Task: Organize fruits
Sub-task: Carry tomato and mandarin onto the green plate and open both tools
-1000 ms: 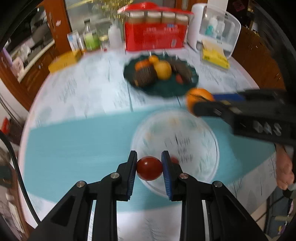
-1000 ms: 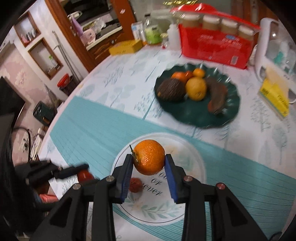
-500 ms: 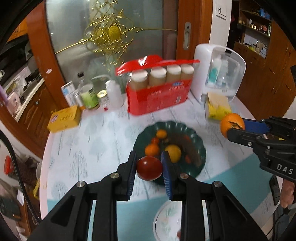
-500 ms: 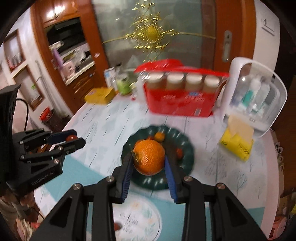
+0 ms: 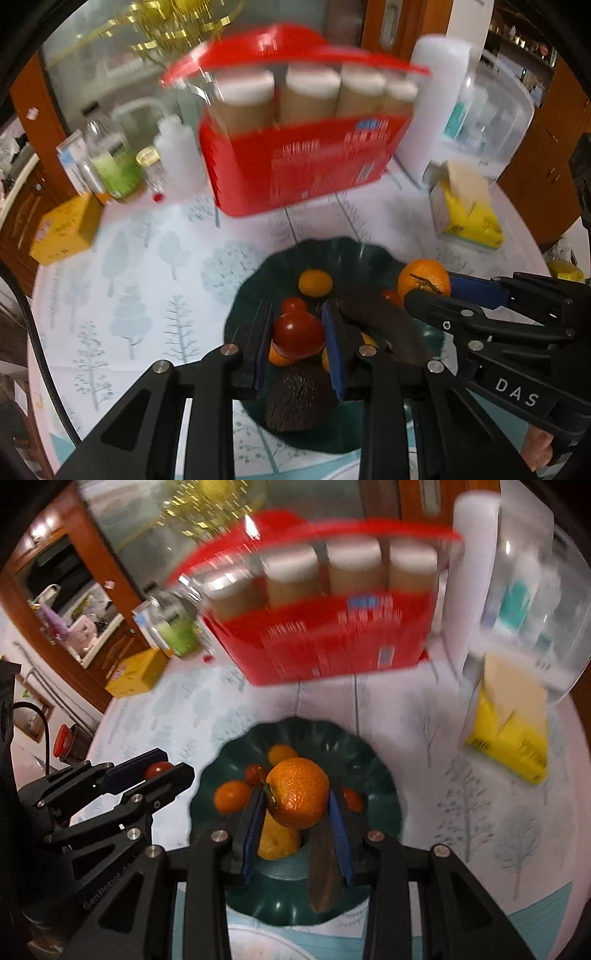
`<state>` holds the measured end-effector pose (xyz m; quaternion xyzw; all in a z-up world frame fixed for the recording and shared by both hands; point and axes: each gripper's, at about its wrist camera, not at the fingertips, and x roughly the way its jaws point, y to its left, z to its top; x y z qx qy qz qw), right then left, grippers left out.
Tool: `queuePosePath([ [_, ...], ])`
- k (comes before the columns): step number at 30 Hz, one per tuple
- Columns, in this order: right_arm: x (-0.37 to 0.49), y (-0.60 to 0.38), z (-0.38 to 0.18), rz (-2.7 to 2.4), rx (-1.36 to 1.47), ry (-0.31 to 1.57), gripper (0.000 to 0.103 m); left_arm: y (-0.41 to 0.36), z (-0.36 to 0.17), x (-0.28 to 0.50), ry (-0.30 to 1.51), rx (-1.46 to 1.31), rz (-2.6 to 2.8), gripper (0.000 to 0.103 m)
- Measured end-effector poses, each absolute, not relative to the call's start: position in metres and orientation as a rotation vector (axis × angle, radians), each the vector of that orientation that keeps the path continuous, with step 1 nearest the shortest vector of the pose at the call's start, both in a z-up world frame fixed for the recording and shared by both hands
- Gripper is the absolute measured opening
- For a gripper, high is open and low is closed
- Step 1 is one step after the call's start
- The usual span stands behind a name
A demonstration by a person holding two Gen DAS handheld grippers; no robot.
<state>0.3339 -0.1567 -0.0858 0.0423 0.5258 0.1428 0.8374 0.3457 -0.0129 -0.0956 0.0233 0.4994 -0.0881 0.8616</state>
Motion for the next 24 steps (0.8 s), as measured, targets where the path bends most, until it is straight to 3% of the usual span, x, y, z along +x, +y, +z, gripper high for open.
queuePosePath([
  [10, 0.371, -0.167, -0.149, 0.256, 0.141, 1.169, 0.036, -0.022, -0.159, 0.371, 1.135, 0.053, -0.205, 0.027],
  [11, 0.373, -0.166, -0.149, 0.258, 0.141, 1.162, 0.036, -0.022, -0.161, 0.371, 1.139, 0.05, -0.207, 0.03],
  [13, 0.376, -0.162, -0.151, 0.262, 0.129, 1.15, 0.036, -0.021, -0.165, 0.373, 1.139, 0.044, -0.209, 0.049],
  [15, 0.379, -0.157, -0.153, 0.275, 0.117, 1.148, 0.038, -0.02, -0.165, 0.372, 1.127, 0.045, -0.202, 0.06],
  [24, 0.376, -0.151, -0.153, 0.322, 0.134, 1.144, 0.038, -0.008, -0.155, 0.363, 1.117, 0.044, -0.172, 0.071],
])
